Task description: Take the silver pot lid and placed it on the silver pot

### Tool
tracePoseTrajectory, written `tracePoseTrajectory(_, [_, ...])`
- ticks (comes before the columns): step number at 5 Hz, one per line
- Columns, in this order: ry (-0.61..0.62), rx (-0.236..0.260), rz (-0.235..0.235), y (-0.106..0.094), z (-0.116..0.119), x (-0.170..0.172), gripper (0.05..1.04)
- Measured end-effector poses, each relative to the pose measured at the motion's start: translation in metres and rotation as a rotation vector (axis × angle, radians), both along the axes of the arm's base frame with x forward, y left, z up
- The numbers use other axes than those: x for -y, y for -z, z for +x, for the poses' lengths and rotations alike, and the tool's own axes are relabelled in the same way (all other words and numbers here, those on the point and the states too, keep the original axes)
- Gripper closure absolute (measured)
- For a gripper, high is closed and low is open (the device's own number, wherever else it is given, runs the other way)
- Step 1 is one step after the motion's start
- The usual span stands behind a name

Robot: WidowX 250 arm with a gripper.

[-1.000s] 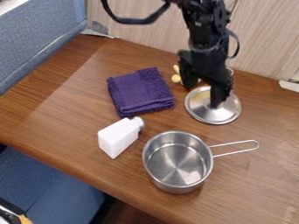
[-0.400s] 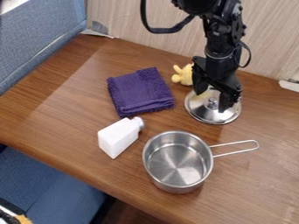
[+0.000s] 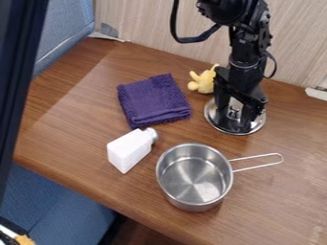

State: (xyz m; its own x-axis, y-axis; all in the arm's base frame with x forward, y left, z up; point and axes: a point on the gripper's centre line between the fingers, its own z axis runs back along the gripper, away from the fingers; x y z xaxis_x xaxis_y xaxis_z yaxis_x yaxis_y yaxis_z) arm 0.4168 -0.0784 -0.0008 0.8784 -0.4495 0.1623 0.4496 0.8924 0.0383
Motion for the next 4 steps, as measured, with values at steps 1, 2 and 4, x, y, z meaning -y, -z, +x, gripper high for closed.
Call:
tracePoseTrajectory(1, [-0.010, 0.012, 0.012, -0.0005, 0.0011, 0.0003, 0.399])
tracePoseTrajectory(2, [-0.011, 0.011, 0.010, 0.0008, -0.0003, 0.0033, 0.672])
tracePoseTrajectory(4, [-0.009, 0.012, 0.019, 0.0008, -0.0008, 0.0024, 0.793])
